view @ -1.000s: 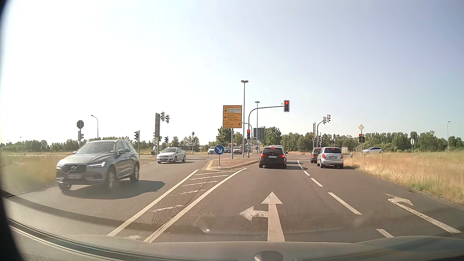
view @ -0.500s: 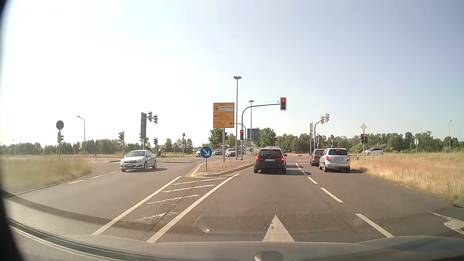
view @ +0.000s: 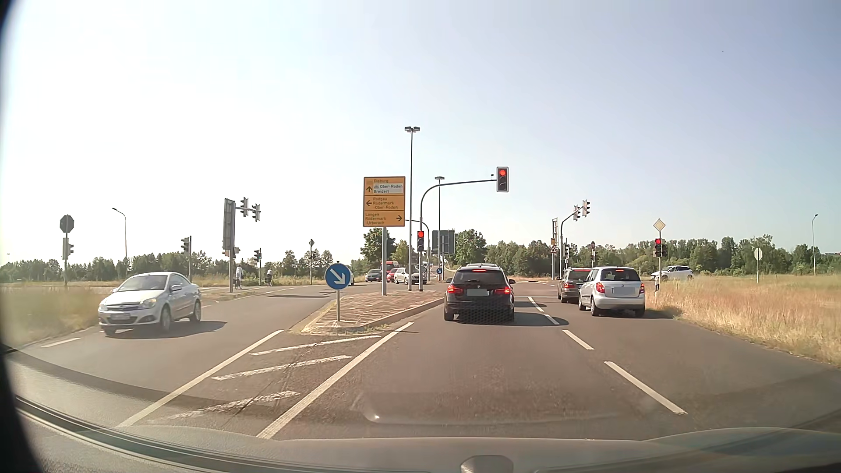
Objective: Follow the waypoints while adhering to traffic rules and regulations
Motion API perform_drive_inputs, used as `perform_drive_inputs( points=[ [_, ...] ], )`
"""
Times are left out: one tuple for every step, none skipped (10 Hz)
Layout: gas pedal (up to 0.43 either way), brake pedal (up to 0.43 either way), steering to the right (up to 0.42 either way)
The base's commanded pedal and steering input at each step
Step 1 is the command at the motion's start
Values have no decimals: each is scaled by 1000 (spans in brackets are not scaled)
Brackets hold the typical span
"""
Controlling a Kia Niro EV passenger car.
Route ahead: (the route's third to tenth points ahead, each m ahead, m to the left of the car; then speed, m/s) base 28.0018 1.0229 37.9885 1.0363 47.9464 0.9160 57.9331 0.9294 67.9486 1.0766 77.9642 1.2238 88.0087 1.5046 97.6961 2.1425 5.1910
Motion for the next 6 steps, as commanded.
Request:
perform_drive_inputs(
  points=[
    [0, 244, 47],
    [0, 250, 45],
    [0, 250, 45],
    [0, 250, 44],
    [0, 256, 44],
    [0, 262, 43]
  ],
)
